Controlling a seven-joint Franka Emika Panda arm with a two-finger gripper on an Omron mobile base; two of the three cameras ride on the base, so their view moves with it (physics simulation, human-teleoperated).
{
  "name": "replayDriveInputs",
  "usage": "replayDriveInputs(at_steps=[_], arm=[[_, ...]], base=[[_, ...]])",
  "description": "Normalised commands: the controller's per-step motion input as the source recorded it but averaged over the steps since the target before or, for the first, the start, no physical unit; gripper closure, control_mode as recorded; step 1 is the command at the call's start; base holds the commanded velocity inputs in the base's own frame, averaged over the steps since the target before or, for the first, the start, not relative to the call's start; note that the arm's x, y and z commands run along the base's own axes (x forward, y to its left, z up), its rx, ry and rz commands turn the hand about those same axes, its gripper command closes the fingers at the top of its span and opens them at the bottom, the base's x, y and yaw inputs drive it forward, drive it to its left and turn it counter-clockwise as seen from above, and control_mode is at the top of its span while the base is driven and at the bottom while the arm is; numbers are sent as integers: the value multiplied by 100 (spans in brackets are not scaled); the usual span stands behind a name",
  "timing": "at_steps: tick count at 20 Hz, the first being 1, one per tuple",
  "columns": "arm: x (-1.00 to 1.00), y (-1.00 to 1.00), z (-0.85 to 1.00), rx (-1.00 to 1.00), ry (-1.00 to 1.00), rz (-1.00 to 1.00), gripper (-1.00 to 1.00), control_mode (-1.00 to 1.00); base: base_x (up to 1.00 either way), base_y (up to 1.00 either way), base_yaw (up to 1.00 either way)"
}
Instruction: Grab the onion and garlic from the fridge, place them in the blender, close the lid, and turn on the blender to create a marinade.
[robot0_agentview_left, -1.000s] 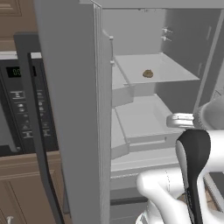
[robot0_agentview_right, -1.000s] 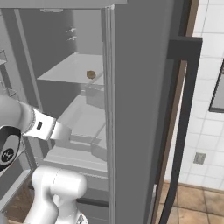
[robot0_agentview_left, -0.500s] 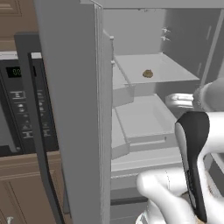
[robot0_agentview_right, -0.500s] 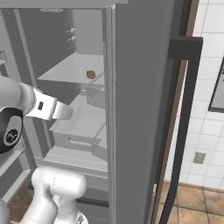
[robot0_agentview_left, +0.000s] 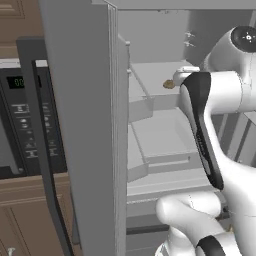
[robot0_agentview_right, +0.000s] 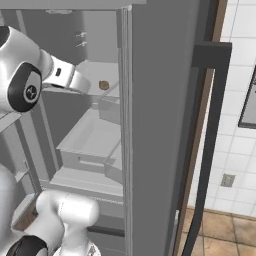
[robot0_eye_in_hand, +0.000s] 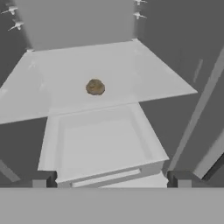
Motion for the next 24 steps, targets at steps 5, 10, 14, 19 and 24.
replayDriveInputs(at_steps=[5,10,14,19,24], arm=[[56,4,-14,0,11,2,-100,-100],[55,0,-29,0,5,4,-100,-100],[51,0,-46,0,0,6,-100,-100],[56,0,-30,0,0,4,-100,-100],[59,0,-18,0,0,3,-100,-100]], base=[[0,0,0],[0,0,0],[0,0,0],[0,0,0],[0,0,0]])
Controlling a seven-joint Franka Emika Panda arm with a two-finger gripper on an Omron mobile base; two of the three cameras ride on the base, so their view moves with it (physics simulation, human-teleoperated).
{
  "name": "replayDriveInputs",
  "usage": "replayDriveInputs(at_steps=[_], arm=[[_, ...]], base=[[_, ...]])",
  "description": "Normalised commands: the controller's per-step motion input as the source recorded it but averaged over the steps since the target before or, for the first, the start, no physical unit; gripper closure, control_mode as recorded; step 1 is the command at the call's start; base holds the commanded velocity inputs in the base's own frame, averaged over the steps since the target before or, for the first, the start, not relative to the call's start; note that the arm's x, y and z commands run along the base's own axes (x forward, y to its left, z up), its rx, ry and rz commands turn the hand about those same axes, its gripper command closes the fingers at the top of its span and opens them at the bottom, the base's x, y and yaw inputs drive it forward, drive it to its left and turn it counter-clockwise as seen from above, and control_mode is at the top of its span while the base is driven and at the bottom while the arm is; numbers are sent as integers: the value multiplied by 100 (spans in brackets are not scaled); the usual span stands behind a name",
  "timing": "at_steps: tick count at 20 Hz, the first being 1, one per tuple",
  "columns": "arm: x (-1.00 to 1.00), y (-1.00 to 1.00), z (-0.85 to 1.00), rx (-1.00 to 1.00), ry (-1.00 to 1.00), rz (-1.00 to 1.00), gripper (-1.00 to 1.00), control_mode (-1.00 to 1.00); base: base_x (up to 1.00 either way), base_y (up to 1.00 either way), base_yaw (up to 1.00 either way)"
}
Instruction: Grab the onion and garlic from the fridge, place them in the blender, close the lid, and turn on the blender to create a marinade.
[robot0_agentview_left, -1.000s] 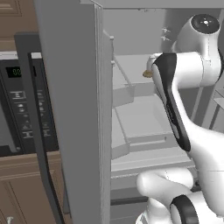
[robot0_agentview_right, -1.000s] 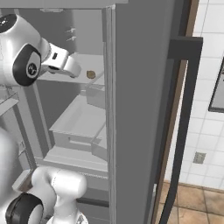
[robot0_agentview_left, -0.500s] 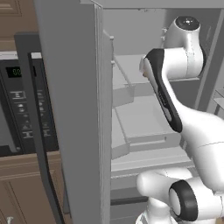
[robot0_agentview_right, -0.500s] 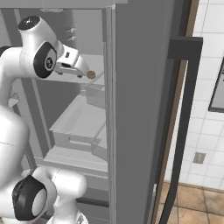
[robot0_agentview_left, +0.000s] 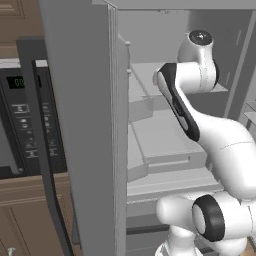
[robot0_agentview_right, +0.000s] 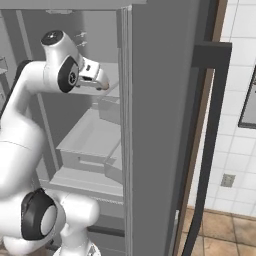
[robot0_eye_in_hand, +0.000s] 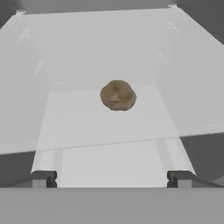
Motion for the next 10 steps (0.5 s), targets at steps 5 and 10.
replayDriveInputs(at_steps=[5,10], arm=[[53,-12,-1,0,4,0,-100,-100],[51,-2,-10,0,4,0,-100,-100]], base=[[0,0,0],[0,0,0]])
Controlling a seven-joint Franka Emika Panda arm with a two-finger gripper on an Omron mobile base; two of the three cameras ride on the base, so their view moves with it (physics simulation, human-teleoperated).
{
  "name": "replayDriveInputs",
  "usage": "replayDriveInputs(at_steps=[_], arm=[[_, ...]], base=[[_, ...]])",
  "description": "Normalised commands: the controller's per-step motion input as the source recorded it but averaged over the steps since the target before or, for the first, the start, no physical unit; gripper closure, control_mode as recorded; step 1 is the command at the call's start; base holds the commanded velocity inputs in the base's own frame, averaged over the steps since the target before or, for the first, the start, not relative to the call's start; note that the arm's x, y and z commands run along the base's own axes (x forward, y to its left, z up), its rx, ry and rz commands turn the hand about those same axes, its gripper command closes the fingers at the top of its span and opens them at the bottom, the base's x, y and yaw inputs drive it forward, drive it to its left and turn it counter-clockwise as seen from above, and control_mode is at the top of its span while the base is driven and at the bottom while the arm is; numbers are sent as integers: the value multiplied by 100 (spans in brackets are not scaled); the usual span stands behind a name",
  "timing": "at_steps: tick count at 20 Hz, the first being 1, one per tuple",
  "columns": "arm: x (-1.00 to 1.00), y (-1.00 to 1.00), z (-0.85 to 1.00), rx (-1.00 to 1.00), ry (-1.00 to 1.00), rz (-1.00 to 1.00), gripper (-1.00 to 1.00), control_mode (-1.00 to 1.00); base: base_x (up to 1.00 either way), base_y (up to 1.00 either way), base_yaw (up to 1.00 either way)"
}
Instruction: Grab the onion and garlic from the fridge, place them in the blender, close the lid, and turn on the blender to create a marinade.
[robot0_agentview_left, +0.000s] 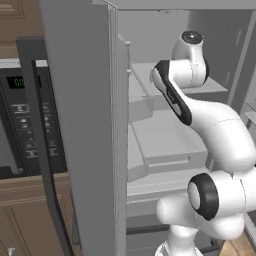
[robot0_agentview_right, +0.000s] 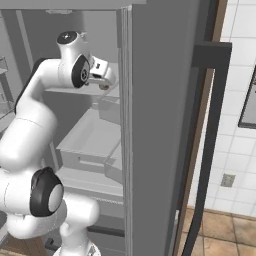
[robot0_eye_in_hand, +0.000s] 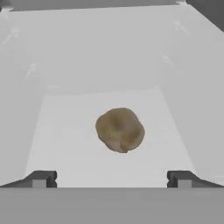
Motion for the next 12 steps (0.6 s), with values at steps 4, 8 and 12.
replayDriveInputs(at_steps=[4,8,12], arm=[[46,0,-18,0,8,0,-100,-100],[32,0,-20,0,10,0,-100,-100],[28,-3,-18,0,9,1,-100,-100]], base=[[0,0,0],[0,0,0],[0,0,0]])
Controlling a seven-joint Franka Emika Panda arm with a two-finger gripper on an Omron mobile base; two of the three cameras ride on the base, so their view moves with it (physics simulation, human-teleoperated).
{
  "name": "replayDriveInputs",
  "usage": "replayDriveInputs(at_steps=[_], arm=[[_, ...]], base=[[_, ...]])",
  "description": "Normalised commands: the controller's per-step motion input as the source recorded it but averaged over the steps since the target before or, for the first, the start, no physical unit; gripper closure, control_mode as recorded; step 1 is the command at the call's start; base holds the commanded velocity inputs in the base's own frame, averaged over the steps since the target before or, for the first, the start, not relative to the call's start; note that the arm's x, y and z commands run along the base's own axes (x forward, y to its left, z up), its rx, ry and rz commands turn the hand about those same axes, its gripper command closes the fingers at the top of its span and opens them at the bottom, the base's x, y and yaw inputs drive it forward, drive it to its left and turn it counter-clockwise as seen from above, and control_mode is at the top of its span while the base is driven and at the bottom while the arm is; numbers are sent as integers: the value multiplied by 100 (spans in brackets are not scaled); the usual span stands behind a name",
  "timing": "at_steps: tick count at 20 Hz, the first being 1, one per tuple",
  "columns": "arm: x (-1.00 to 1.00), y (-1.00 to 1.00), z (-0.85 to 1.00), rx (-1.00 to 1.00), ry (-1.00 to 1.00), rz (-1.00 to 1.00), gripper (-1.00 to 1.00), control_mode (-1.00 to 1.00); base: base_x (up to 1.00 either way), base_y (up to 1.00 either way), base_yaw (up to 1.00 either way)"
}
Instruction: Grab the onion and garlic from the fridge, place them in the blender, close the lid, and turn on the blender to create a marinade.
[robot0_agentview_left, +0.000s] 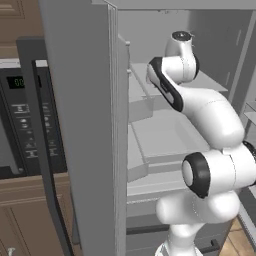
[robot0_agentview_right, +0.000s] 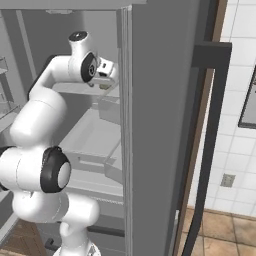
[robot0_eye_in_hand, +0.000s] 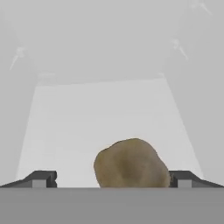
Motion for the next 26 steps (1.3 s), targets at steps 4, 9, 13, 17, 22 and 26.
replayDriveInputs(at_steps=[4,9,13,17,22,26], arm=[[40,-4,-5,0,10,2,-100,-100],[13,-7,0,0,1,3,-100,-100],[-26,-3,-16,-1,-4,2,-100,-100],[-52,-2,-28,-1,-10,1,-100,-100],[-34,0,-27,-2,-10,2,-100,-100],[11,0,-12,-2,-6,3,-100,-100]], base=[[0,0,0],[0,0,0],[0,0,0],[0,0,0],[0,0,0],[0,0,0]])
